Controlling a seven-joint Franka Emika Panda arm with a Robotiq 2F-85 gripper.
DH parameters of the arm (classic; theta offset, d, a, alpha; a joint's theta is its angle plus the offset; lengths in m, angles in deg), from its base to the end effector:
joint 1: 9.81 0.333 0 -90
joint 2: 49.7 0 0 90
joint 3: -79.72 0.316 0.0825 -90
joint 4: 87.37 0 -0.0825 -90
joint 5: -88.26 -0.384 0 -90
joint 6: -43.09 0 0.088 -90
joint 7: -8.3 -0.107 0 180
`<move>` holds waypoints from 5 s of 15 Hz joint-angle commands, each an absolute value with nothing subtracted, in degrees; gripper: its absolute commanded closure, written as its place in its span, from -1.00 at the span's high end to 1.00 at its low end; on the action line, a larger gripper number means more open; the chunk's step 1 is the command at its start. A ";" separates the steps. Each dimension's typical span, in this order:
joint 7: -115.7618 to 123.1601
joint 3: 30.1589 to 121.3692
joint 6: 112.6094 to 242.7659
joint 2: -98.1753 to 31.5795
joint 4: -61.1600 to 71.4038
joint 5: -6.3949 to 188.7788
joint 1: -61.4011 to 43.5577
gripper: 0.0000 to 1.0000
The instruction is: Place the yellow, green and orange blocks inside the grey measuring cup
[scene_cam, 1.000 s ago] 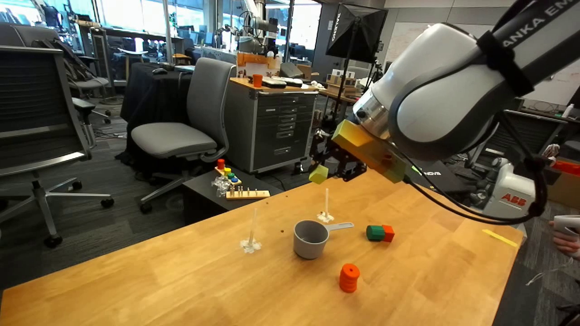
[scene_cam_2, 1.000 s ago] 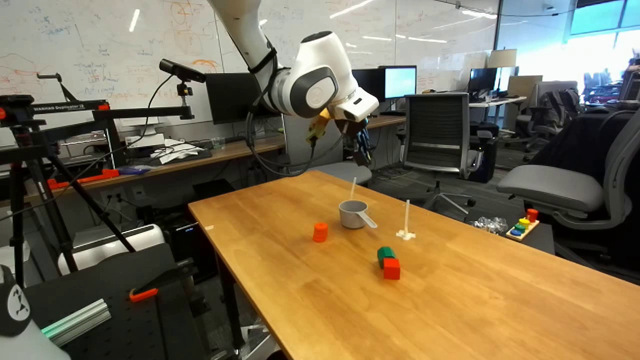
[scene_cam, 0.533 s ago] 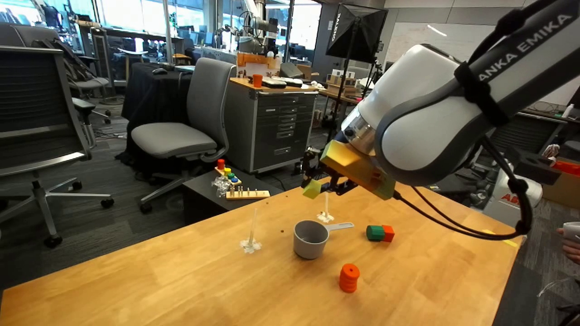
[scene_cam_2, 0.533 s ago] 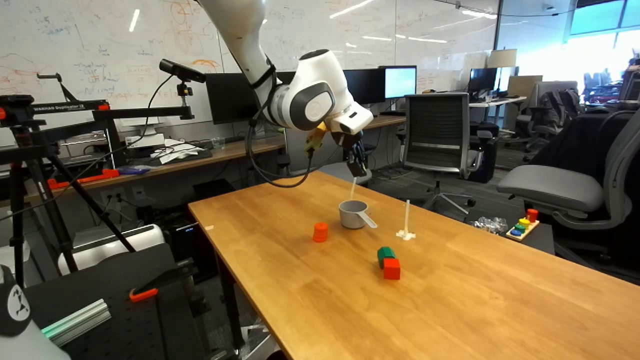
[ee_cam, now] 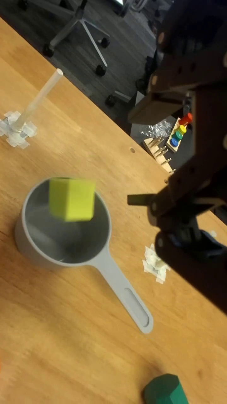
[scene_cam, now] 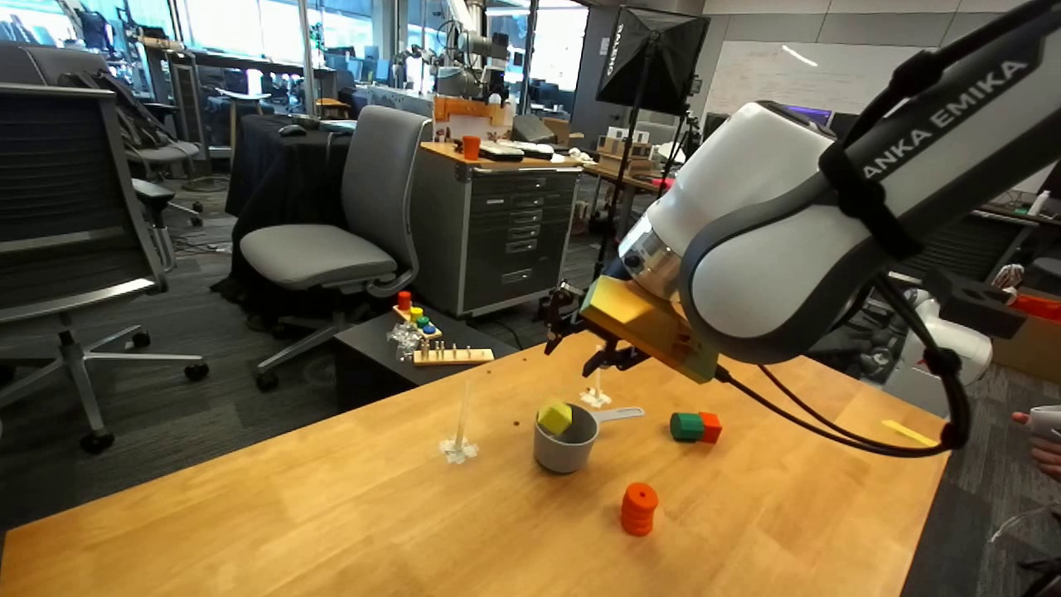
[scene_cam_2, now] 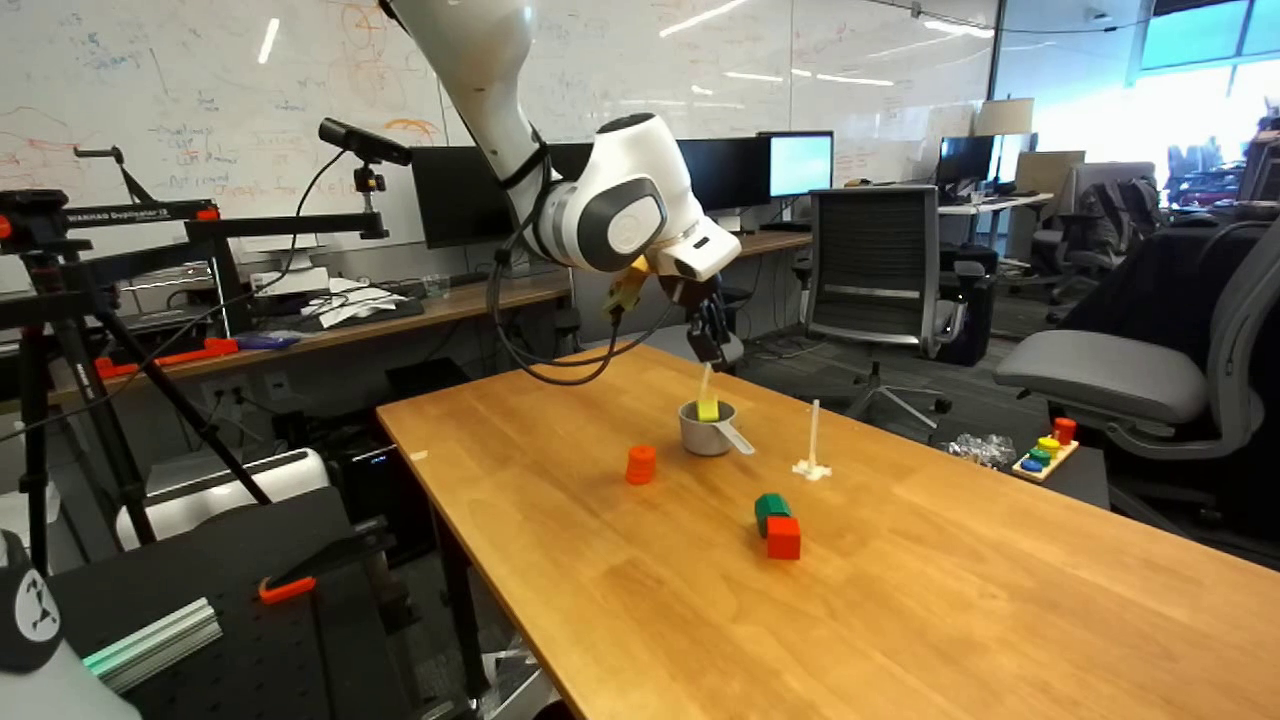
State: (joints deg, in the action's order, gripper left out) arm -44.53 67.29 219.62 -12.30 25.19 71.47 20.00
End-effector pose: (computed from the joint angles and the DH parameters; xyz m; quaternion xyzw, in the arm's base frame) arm 0.6220 0.1805 0.1964 -0.8876 0.3918 -0.2064 0.1269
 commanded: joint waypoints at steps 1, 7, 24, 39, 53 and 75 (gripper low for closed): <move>-46.50 65.91 218.64 -12.22 24.21 72.43 20.72 0.84; -46.36 65.35 219.74 -14.62 27.56 71.94 18.66 1.00; -54.37 60.01 183.12 -35.57 43.70 95.08 8.51 1.00; -32.51 72.44 184.22 -29.36 37.84 89.44 -4.32 1.00; -30.08 72.68 187.60 -15.36 27.54 89.22 -4.92 1.00; -29.37 72.25 187.89 -10.10 21.73 84.69 -3.66 1.00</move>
State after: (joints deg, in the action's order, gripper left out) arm -29.49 72.44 187.54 -9.17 20.98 86.37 -3.51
